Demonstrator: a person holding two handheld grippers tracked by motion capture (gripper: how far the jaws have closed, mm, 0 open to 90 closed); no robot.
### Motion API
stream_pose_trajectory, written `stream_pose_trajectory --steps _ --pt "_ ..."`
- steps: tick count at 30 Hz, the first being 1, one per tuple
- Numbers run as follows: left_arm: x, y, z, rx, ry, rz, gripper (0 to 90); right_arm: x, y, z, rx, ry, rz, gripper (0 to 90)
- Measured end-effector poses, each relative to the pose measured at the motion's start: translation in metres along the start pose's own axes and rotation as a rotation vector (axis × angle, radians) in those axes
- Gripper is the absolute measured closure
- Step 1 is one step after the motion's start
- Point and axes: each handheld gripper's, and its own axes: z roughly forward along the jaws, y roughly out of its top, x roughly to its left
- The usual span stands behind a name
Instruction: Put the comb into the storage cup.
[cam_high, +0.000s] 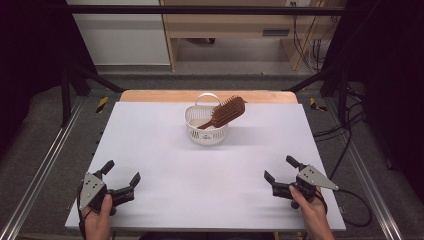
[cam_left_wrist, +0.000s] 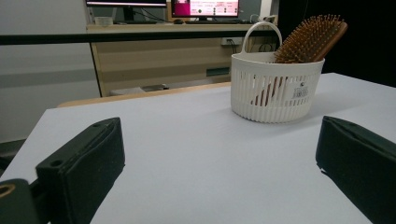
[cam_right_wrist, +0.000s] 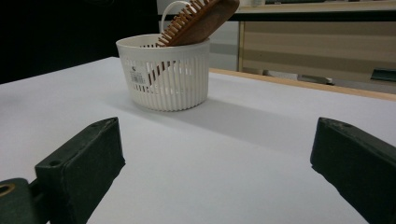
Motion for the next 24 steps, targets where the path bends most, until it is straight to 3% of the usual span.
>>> stream_pose_trajectory --steps 24 --pt "-0.004 0.000 0.002 0.000 -0.025 0.014 1.2 0.012 -0.003 0.008 0.009 0.046 -0.003 2.9"
